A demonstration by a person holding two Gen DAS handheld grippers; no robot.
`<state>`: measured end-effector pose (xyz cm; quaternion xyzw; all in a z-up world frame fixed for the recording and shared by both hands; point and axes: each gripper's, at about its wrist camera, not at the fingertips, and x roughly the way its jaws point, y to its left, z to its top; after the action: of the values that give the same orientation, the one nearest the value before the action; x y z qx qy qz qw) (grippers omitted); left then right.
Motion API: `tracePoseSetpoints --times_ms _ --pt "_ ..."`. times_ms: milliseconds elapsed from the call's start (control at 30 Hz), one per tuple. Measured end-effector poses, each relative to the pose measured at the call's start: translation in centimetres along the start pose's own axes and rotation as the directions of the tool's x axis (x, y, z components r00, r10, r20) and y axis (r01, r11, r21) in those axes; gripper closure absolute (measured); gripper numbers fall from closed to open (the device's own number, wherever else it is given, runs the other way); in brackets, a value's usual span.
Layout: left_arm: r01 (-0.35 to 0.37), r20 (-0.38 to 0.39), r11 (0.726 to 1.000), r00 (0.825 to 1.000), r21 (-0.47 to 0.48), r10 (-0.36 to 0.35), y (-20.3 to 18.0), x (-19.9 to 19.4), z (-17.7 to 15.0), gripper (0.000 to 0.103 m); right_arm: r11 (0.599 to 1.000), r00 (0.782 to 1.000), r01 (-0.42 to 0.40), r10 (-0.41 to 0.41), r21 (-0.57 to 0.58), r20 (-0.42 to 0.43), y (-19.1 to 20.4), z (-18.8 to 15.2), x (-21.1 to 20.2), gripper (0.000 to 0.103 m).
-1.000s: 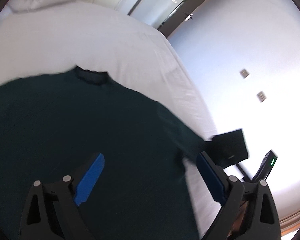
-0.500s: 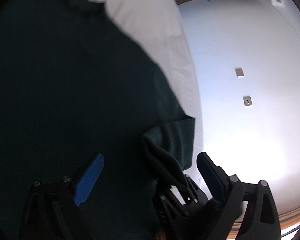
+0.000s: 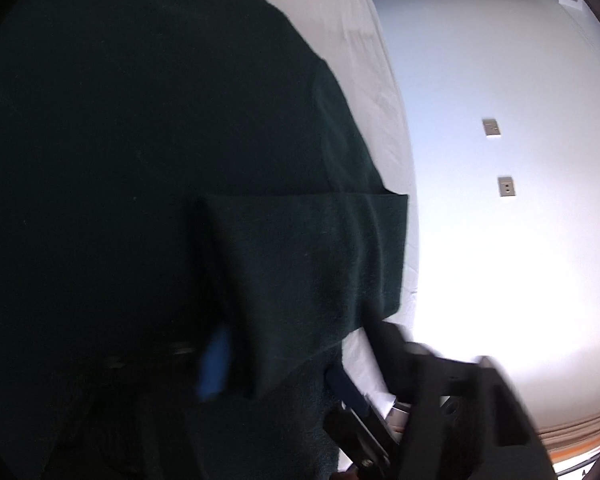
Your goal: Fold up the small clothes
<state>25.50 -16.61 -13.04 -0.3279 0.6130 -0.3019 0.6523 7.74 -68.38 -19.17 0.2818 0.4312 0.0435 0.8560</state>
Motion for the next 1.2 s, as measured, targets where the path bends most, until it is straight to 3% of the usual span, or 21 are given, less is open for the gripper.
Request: tracePoseSetpoints --times_ms 33,67,267,400,467,733,867,1033,1200 --pt "-0.015 0.000 1.000 1.000 0.001 0.015 0.1 -0.1 0.0 0.085 0.998 0.999 -0.033 0.033 0.055 -0.002 -0.8 -0.4 -0.1 0.031" --pt "-0.008 0.002 1.000 1.000 -0.002 0.008 0.1 -0.3 0.4 0.096 0.996 0.999 -0.049 0.049 0.074 0.001 -1.2 -1.2 -0.3 0.031" --pt "-0.031 0.113 0.998 0.993 0.061 0.024 -0.9 -5.1 2.6 0.096 0.996 0.998 -0.066 0.066 0.055 0.007 -1.5 -1.6 0.3 0.031" --pt "-0.116 0.193 0.987 0.977 0.113 0.092 -0.6 -10.0 4.8 0.096 0.995 0.997 -0.072 0.072 0.063 0.005 -1.5 -1.4 0.7 0.031" --pt "-0.168 0.223 0.980 0.964 0.107 0.141 0.7 -12.1 5.9 0.096 0.995 0.997 -0.075 0.075 0.061 0.007 -1.6 -1.4 -2.0 0.031" --pt "-0.284 0.298 0.959 0.915 -0.002 0.272 7.8 -17.8 8.2 0.096 0.998 0.999 -0.051 0.051 0.043 0.008 -1.2 -1.8 -3.4 0.031" --pt "-0.298 0.304 0.953 0.905 -0.049 0.299 12.0 -20.2 8.6 0.096 0.998 0.999 -0.046 0.046 0.034 0.011 -0.7 -1.9 -3.1 0.031" --pt "-0.303 0.317 0.950 0.896 -0.074 0.311 12.4 -19.7 8.8 0.096 0.999 0.999 -0.034 0.033 0.025 0.011 0.0 -1.9 -2.8 0.031" --pt "-0.328 0.274 0.942 0.902 -0.071 0.334 13.3 -18.3 8.3 0.096 0.999 1.000 -0.030 0.030 0.032 0.004 0.5 -1.8 -2.4 0.031"
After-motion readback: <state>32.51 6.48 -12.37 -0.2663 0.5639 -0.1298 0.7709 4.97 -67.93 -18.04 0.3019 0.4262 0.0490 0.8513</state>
